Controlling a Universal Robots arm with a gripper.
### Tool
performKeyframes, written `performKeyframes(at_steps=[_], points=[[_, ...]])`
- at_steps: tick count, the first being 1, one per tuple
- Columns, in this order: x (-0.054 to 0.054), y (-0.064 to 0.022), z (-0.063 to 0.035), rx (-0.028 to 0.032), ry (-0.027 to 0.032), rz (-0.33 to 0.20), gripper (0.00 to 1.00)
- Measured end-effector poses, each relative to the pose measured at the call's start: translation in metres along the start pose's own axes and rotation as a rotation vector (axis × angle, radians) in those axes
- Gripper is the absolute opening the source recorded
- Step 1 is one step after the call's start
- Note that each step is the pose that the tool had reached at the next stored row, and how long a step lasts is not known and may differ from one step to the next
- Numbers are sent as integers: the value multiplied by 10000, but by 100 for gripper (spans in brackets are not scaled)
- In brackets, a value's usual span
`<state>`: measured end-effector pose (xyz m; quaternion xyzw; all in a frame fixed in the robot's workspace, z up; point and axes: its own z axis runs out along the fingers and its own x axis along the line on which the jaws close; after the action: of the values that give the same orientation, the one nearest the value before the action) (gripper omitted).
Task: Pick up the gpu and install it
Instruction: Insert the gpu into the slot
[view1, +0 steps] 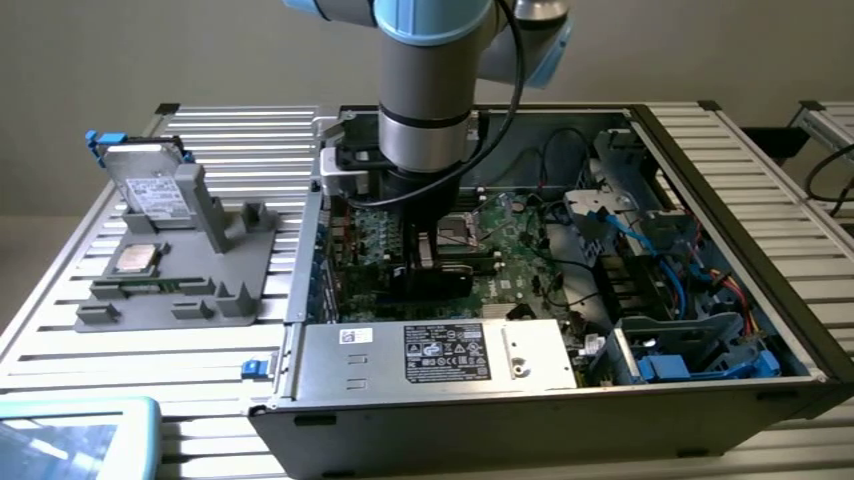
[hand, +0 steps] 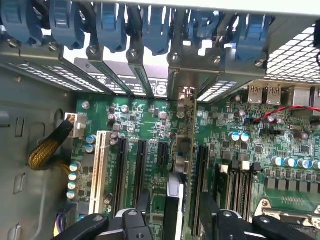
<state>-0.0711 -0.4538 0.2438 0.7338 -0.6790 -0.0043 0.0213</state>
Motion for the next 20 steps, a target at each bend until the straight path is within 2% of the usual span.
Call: performKeyframes(at_steps=[6,10,13,16,18,19,20], points=[[6,10,-254,9,8,1,52],[8,14,-360,36,16,2,52],[10,16,-408,80,21,5,52],[9,16,-410,84,19,6,50],[9,16,-411,84,19,7,37],[10,16,-411,83,20,6,37],[9,16,-411,84,20,6,31]])
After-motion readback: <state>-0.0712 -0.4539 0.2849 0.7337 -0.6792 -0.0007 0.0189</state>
